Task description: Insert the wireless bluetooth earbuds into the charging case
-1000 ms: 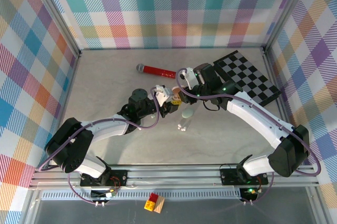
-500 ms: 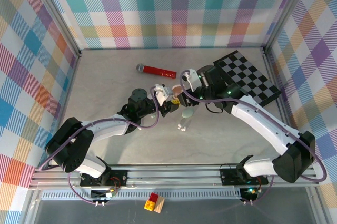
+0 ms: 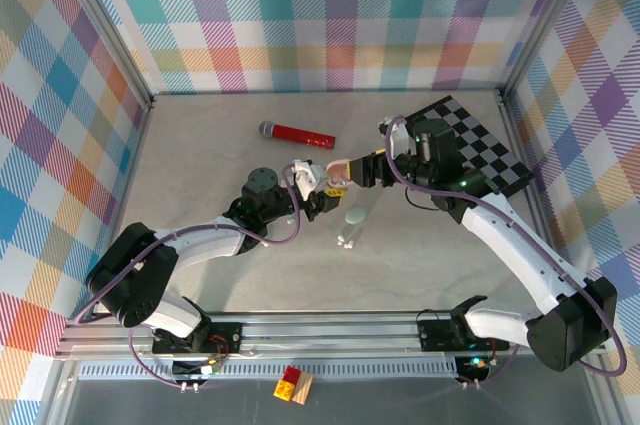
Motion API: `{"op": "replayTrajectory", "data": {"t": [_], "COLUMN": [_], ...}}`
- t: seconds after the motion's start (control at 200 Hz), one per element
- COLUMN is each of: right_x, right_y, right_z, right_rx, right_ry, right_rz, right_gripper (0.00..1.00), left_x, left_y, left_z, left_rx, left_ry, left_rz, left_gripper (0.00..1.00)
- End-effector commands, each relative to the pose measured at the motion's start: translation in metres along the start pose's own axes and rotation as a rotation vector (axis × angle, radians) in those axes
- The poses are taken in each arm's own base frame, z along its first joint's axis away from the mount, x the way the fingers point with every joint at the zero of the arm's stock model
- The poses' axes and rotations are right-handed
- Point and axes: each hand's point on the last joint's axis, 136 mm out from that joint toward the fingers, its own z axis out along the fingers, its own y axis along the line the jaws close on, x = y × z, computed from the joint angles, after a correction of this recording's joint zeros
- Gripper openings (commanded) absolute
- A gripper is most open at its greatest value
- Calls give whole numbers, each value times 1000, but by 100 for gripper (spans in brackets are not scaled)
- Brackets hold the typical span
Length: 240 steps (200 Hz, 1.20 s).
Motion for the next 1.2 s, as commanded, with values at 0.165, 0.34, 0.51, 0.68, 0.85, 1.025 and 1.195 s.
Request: {"op": "replayTrajectory", "data": {"t": [0.165, 0.34, 0.51, 0.68, 0.85, 1.025, 1.195], "right_x": [-7, 2, 17, 21, 14, 15, 15], "right_y": [-14, -22, -17, -10, 1, 21, 18], "right_z": [29, 38, 30, 14, -3, -3, 13], "right_rx": [39, 60, 33, 4, -137, -299, -365], "right_ry": [113, 158, 178, 131, 44, 58, 48], "right_rz": [153, 173, 156, 179, 333, 406, 545], "right_gripper": [78, 77, 78, 79, 80, 81, 79], "left_x": [-4, -9, -13, -14, -25, -35, -48], "left_y": [-5, -4, 1, 4, 1, 2, 0], "left_z": [-3, -4, -4, -2, -3, -1, -2], "left_rx": [34, 27, 1, -9, 3, 13, 26], "left_ry": [-16, -24, -31, -39, -66, -105, -148], "left_rz": [38, 42, 24, 17, 7, -9, -14], "left_gripper": [33, 33, 33, 33, 33, 34, 34]}}
